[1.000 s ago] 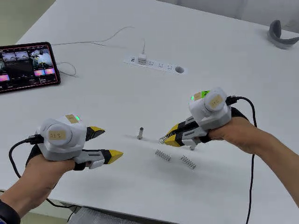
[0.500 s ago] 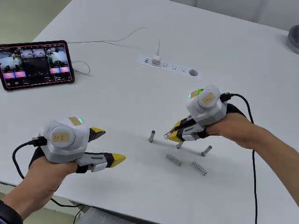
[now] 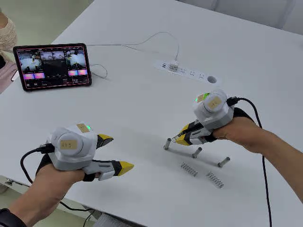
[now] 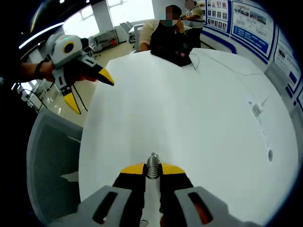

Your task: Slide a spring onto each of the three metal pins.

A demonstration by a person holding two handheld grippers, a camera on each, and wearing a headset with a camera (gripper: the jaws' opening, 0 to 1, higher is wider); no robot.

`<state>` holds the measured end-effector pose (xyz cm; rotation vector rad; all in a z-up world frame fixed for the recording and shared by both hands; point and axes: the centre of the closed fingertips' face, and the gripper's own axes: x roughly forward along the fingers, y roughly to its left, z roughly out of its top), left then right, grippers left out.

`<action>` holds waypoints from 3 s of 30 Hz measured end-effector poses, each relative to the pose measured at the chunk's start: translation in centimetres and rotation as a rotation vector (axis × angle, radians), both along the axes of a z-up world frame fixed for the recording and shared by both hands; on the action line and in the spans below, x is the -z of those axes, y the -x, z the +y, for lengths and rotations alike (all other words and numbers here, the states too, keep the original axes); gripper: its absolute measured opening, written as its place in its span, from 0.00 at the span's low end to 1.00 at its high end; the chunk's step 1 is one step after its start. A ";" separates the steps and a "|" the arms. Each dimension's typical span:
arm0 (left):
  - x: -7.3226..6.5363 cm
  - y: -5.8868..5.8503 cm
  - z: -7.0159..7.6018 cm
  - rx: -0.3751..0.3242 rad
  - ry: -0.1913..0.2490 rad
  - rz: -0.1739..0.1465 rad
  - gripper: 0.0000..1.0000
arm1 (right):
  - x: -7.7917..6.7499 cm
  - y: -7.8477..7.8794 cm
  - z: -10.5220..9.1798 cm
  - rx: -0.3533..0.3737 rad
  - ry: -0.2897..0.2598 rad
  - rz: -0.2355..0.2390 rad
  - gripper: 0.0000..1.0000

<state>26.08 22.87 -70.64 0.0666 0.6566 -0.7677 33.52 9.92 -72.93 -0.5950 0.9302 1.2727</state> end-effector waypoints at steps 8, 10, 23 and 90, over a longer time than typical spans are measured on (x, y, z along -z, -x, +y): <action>0.1 0.2 0.5 -0.009 0.002 0.003 0.60 | 0.6 -0.3 0.4 -0.017 0.019 0.003 0.13; 0.1 0.1 0.6 -0.012 0.005 0.003 0.60 | 0.9 -0.4 0.5 -0.014 0.021 0.007 0.13; 0.3 0.6 0.7 -0.011 0.007 0.012 0.59 | 1.4 -0.5 1.3 -0.031 0.035 0.008 0.13; 0.1 1.1 0.0 -0.011 0.027 0.023 0.58 | 3.6 0.0 0.7 -0.059 0.076 -0.092 0.50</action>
